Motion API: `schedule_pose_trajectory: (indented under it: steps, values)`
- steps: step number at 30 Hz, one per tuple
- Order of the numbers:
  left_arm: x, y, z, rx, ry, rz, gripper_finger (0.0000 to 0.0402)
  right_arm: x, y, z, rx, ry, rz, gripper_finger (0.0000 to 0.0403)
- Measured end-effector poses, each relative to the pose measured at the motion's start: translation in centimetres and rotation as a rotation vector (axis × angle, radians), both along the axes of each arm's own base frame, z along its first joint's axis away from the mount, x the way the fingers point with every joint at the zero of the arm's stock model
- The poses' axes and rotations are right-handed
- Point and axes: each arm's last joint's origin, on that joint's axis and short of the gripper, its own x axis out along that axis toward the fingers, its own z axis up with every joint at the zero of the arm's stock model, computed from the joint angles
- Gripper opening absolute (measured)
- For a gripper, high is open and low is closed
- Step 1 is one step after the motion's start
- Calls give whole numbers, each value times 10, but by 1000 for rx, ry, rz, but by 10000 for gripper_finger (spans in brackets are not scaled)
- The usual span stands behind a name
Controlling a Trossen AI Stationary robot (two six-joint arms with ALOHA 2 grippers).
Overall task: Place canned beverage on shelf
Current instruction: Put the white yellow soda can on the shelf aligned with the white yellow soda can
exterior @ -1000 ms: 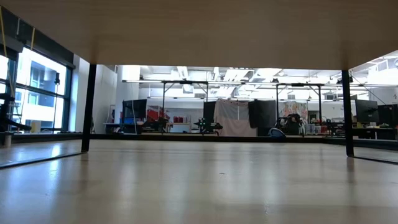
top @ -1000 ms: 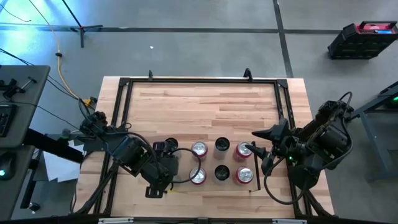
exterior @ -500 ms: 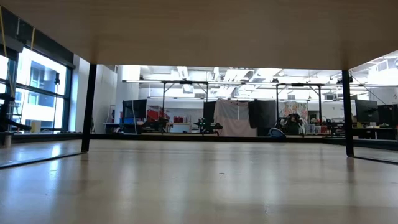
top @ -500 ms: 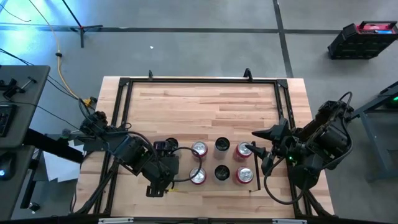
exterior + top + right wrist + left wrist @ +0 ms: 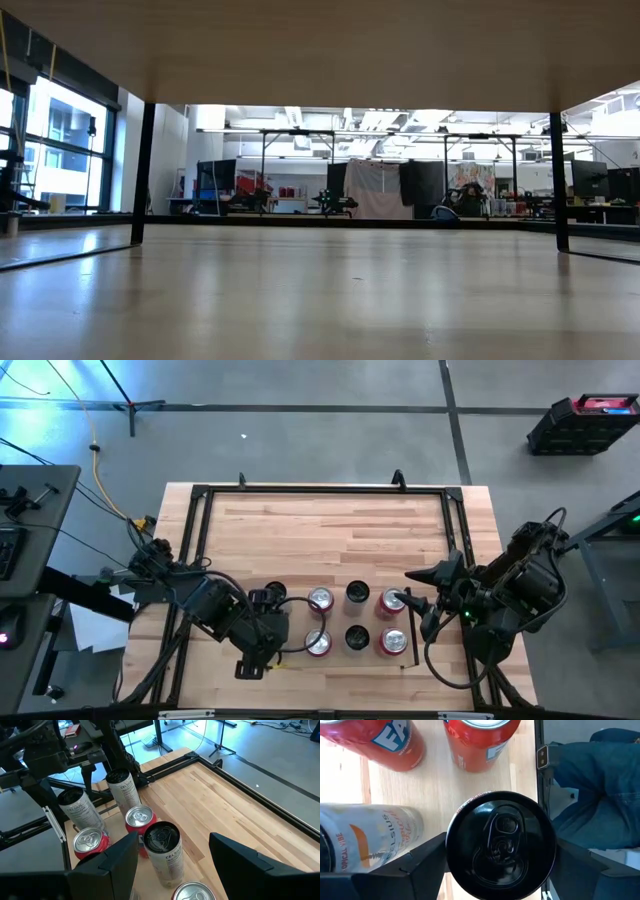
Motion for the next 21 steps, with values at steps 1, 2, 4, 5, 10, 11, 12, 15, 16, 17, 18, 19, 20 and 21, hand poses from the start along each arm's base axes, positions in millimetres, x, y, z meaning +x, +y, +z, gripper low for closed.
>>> schedule_pose_trajectory:
  steps: [1, 2, 4, 5, 10, 11, 12, 15, 16, 17, 18, 19, 20, 21]
  values:
    - [0, 0, 0, 0, -1, 0, 291, 0, 0, 0, 0, 0, 0, 229]
    - [-1, 0, 1, -1, -2, 0, 291, 0, 0, 0, 0, 0, 0, 229]
    - [-2, 1, 3, -6, -10, 1, 291, 0, 0, 0, 1, 1, 0, 229]
    - [-3, 2, 4, -9, -15, 4, 291, 0, 0, 0, 1, 1, 1, 229]
    - [-3, 3, 5, -13, -19, 20, 291, 0, 0, 0, 3, 4, 3, 229]
    - [-3, 3, 5, -15, -19, 24, 291, 0, 0, 0, 4, 5, 4, 229]
    - [-3, 3, 5, -17, -18, 30, 291, 0, 0, 0, 4, 5, 4, 229]
    - [-4, 3, 5, -21, -15, 29, 291, 0, 0, 0, 4, 5, 4, 229]
    - [-4, 3, 5, -24, -13, 26, 291, 0, 0, 0, 4, 5, 4, 229]
    - [-4, 3, 5, -28, -11, 22, 291, 0, 0, 0, 4, 5, 4, 229]
    - [-4, 3, 5, -30, -10, 21, 291, 0, 0, 0, 4, 5, 4, 229]
    - [-4, 2, 5, -32, -10, 21, 291, 0, 0, 0, 4, 5, 4, 229]
    - [-4, 2, 5, -32, -11, 22, 291, 0, 0, 0, 4, 5, 4, 229]
    - [-4, 2, 5, -32, -11, 21, 291, 0, 0, 0, 4, 5, 4, 229]
